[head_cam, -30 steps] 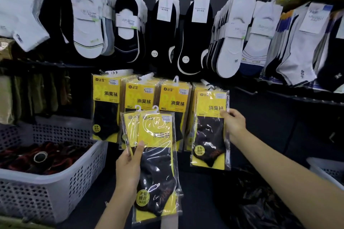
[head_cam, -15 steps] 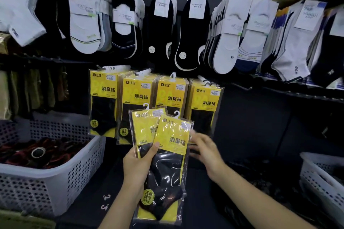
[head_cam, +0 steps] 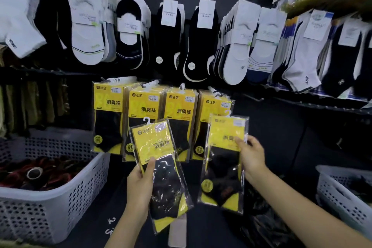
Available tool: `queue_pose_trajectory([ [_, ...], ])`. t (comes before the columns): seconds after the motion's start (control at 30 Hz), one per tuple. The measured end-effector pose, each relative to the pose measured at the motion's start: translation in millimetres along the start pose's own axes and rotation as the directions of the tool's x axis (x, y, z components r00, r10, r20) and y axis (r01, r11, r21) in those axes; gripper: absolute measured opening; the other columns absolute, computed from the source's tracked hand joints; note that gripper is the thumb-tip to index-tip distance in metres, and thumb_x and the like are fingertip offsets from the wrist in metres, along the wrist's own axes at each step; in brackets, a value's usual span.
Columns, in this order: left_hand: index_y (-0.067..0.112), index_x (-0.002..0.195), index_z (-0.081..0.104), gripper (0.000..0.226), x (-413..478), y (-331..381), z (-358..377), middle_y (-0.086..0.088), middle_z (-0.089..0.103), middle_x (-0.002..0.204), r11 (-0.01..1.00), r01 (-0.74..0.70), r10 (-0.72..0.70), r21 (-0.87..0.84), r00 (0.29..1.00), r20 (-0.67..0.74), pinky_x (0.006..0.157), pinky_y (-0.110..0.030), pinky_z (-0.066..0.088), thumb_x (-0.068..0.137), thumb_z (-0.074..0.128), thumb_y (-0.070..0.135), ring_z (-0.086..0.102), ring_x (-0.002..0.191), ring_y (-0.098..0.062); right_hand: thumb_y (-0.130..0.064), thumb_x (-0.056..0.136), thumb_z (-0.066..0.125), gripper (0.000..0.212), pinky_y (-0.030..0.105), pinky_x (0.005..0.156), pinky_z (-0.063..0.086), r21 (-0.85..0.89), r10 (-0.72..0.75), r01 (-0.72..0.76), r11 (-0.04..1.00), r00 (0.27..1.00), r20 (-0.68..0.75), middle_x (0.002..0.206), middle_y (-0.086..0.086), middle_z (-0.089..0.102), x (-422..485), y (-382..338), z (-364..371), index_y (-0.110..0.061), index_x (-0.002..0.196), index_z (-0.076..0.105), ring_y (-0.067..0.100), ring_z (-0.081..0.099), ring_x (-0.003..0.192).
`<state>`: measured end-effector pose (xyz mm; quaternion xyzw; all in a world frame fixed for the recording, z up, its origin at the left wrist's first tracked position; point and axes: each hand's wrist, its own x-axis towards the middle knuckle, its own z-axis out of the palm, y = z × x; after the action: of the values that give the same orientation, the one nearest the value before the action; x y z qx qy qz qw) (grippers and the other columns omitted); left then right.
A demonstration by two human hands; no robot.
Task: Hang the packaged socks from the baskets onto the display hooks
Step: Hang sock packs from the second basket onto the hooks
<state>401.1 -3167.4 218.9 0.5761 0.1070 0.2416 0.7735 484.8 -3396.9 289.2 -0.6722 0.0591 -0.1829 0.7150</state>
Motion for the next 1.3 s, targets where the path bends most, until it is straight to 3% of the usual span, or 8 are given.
queue_pose_trajectory([
  [0.1,0.030,0.085,0.058,0.008,2.2,-0.4,0.4,0.023,0.068,0.063,0.998,-0.054,0.054,0.012,0.998,0.016,0.045,-0.001,0.041,0.092,0.055,0.032,0.060,0.059,0.016,-0.016,0.091,0.062,0.010,0.047,0.096,0.050,-0.035,-0.074,0.072,0.997,0.996,-0.049,0.104,0.014,0.069,28.1,-21.8,-3.7,-0.014,0.101,0.061,0.027,0.064,0.098],
  [0.2,0.032,0.082,0.056,0.010,0.1,2.2,4.4,0.026,0.065,0.058,0.997,-0.075,0.074,0.008,0.997,0.027,0.039,0.002,0.034,0.092,0.055,0.030,0.053,0.053,0.024,-0.016,0.090,0.062,0.003,0.042,0.088,0.052,-0.084,-0.148,0.144,0.986,0.988,-0.040,0.096,0.015,0.067,45.3,-35.2,6.1,-0.018,0.090,0.059,0.023,0.061,0.090],
  [0.43,0.024,0.087,0.062,0.011,8.6,-5.6,7.7,0.025,0.068,0.064,0.998,-0.057,0.058,-0.019,0.998,0.025,0.041,-0.003,0.040,0.091,0.056,0.032,0.062,0.057,0.011,-0.014,0.091,0.062,0.005,0.026,0.071,0.048,-0.065,-0.103,0.103,0.993,0.995,-0.003,0.080,-0.001,0.061,64.6,-21.5,43.8,-0.018,0.089,0.059,0.015,0.056,0.075],
  [0.73,0.030,0.090,0.064,0.008,13.1,-7.6,8.5,0.019,0.071,0.076,0.997,-0.065,0.064,0.032,0.998,0.027,0.055,-0.009,0.044,0.091,0.057,0.034,0.066,0.073,0.005,-0.023,0.087,0.069,0.033,0.030,0.080,0.046,-0.080,0.137,-0.153,0.985,0.975,-0.177,0.104,0.008,0.059,66.3,15.3,37.9,-0.006,0.114,0.060,0.020,0.053,0.092],
  [0.83,0.030,0.091,0.065,0.009,10.7,-10.2,11.1,0.012,0.073,0.081,0.997,-0.061,0.058,0.047,0.997,0.048,0.064,-0.018,0.047,0.090,0.058,0.035,0.068,0.080,-0.004,-0.028,0.089,0.065,0.029,0.038,0.095,0.049,-0.067,0.180,-0.182,0.981,0.983,-0.046,0.105,0.009,0.061,38.6,35.0,30.8,-0.007,0.108,0.061,0.020,0.056,0.094],
  [0.93,0.027,0.098,0.067,0.013,5.2,-14.4,18.6,0.008,0.074,0.088,0.998,-0.027,0.022,0.049,0.994,0.107,0.071,-0.024,0.052,0.090,0.058,0.034,0.070,0.082,-0.007,-0.039,0.092,0.056,0.029,0.032,0.083,0.053,-0.079,0.280,-0.269,0.960,0.915,0.290,0.104,0.005,0.065,-2.4,47.1,30.4,-0.013,0.105,0.061,0.019,0.063,0.096],
  [1.07,0.027,0.096,0.068,0.010,-5.1,-19.9,30.0,0.012,0.074,0.088,0.994,-0.072,0.057,0.084,0.983,0.176,0.058,-0.010,0.049,0.089,0.060,0.025,0.069,0.078,-0.002,-0.039,0.093,0.055,0.030,0.024,0.076,0.054,-0.086,0.271,-0.269,0.959,0.791,0.549,0.102,0.003,0.073,-43.2,56.7,35.1,-0.014,0.106,0.065,0.017,0.069,0.095],
  [1.3,0.027,0.105,0.065,0.017,-8.1,-22.4,40.6,0.010,0.074,0.094,0.997,-0.048,0.030,0.068,0.971,0.237,0.074,-0.017,0.053,0.088,0.061,0.027,0.068,0.090,-0.002,-0.019,0.092,0.059,0.011,0.045,0.097,0.049,0.075,0.121,-0.157,0.985,0.928,0.353,0.104,0.014,0.071,-46.1,45.4,27.5,-0.010,0.092,0.066,0.028,0.066,0.100],
])
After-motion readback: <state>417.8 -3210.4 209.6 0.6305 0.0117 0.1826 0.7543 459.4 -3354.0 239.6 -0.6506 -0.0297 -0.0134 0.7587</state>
